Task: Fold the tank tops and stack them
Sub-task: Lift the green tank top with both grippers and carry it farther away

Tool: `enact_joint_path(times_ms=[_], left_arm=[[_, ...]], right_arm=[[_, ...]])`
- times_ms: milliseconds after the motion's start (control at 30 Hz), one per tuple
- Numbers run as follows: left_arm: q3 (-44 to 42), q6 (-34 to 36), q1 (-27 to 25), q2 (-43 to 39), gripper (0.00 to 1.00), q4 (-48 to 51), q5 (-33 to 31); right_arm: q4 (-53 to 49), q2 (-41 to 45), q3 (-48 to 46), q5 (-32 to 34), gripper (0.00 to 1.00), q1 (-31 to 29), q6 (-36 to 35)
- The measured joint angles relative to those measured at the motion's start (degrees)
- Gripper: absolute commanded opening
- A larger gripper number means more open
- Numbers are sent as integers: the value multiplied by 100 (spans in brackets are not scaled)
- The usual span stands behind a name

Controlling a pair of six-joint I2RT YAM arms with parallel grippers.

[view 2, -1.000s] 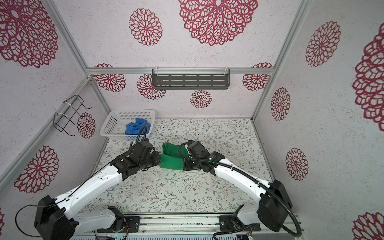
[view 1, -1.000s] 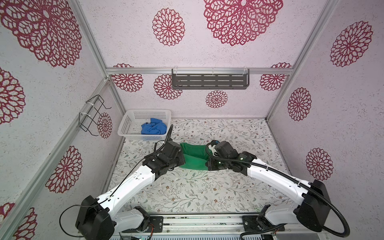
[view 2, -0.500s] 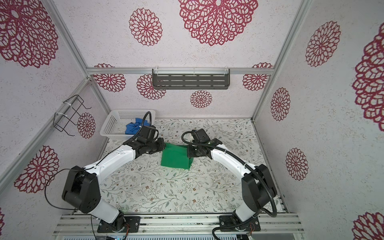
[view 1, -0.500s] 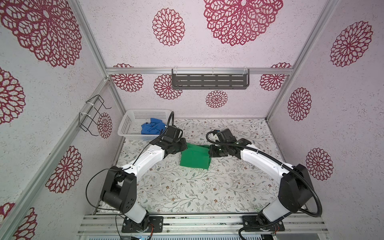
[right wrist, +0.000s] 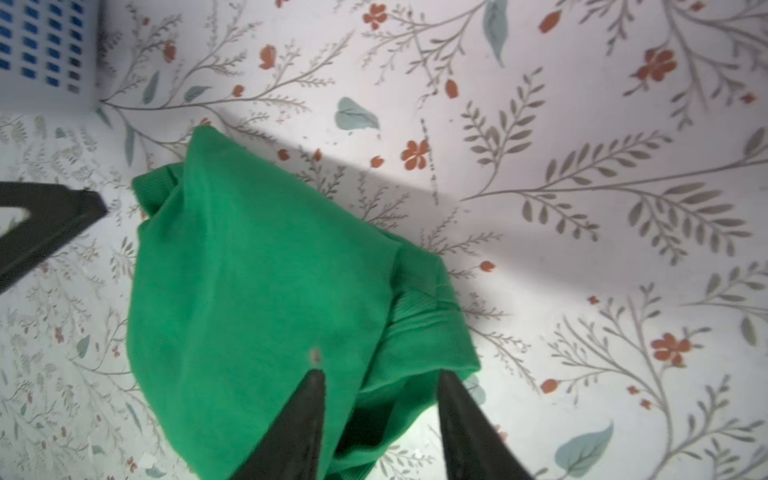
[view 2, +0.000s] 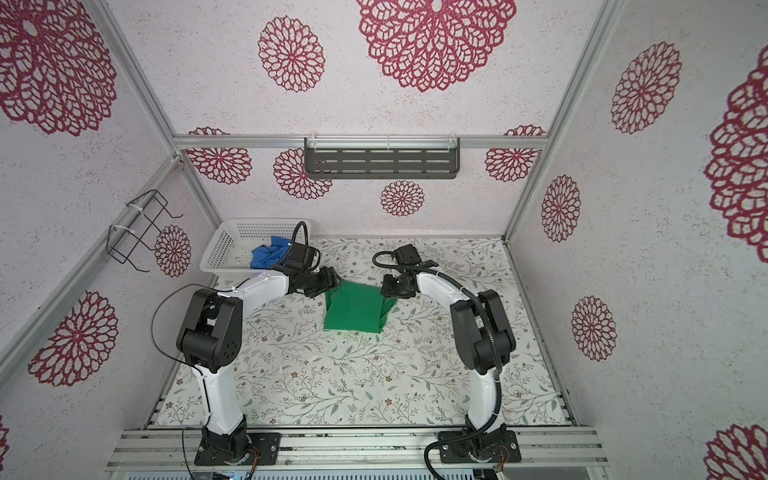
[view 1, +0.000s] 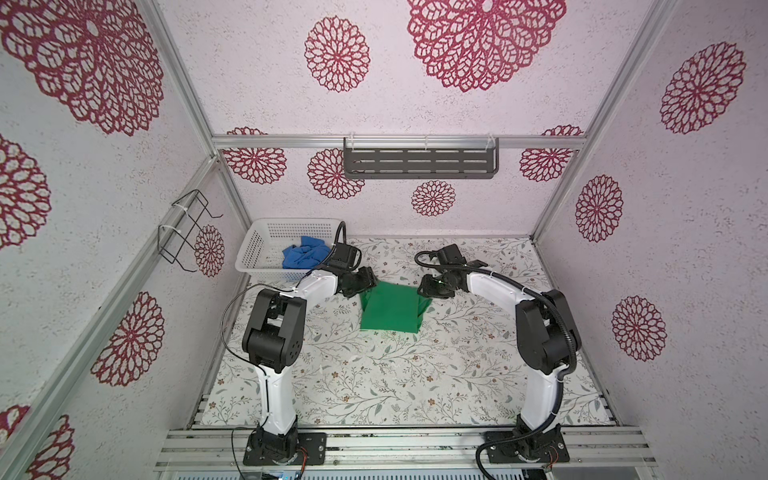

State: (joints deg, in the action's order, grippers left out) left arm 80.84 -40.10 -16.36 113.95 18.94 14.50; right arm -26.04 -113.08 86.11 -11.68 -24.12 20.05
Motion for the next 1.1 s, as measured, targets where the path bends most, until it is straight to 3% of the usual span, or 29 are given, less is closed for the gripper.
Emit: enact_joint_path(times_ms=[100,333,533,667,800,933,1100], left_arm=[[-105,22,90,-313,99,9,-111],[-1075,-22,-203,-1008,97,-208,-258],[-1683,-103,-474,-699,99,-192,-302],[-1541,-170,-595,-555,74,-376,-284],[-1403,-203,-702,-286,49,-487,-240],[-1233,-216,-767,-42,37,-629,-131],[-964,-271,-807,247,29,-743,186]], right_arm=[[-79,164,85,229,67,28,-33],[588,1384,-1224,81,88,-264,481],[1130,1434,-2218,4,91,-640,1080],[1443,1255,-2531,20,90,-699,1410],[1882,920,-2559,42,85,-717,1593],[2256,748,-2498,-20,74,-732,1705],[2450,553,-2398,-133,44,-695,1707]])
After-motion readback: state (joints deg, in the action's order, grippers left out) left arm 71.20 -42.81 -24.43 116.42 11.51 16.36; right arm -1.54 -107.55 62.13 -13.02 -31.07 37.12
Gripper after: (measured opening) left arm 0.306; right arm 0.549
